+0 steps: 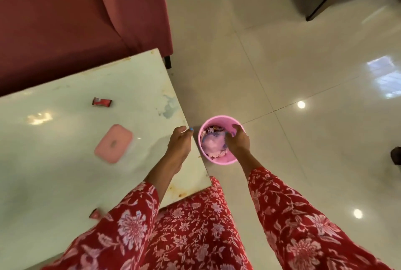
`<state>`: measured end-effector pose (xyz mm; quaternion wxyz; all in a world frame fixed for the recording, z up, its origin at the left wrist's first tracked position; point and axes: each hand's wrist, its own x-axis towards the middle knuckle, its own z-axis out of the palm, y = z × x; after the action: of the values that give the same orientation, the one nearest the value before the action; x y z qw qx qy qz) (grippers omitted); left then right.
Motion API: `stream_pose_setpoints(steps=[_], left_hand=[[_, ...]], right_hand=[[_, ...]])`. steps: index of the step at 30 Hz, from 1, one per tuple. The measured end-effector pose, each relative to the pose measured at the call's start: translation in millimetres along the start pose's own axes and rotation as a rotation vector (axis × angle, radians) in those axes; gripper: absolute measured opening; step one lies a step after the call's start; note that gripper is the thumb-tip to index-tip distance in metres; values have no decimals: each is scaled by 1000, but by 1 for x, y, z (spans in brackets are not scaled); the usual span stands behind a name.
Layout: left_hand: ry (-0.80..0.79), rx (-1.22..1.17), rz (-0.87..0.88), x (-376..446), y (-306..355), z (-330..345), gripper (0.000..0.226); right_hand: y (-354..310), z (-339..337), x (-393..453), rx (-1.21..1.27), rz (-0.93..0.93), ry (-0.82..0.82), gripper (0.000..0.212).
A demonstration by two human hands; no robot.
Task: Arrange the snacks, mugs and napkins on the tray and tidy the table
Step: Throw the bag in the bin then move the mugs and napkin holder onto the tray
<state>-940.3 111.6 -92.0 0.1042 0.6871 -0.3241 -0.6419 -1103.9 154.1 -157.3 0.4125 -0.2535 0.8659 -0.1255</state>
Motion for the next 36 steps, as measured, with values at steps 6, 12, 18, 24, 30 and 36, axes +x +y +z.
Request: stream_pose_setpoints(steps=[6, 12, 18, 24, 30, 36], left_hand=[[156, 41, -2, -58, 31, -45, 48], [362, -6, 49, -97, 32, -111, 49], [530, -81, 97, -125, 5, -185, 49], [589, -109, 161, -154, -38, -268, 53], [589, -151, 206, -181, -93, -362, 56], [657, -190, 334, -204, -149, -449, 45]], right_hand=[[-64, -41, -80, 20, -127, 23, 42], [-110, -39, -125, -85, -339, -1, 46], [-146, 4, -168, -116, -498, -27, 47], [-178, 84, -235, -149, -602, -85, 50], [-202, 175, -322, -129, -679, -103, 48], [-225, 259, -396, -132, -780, -130, 47]])
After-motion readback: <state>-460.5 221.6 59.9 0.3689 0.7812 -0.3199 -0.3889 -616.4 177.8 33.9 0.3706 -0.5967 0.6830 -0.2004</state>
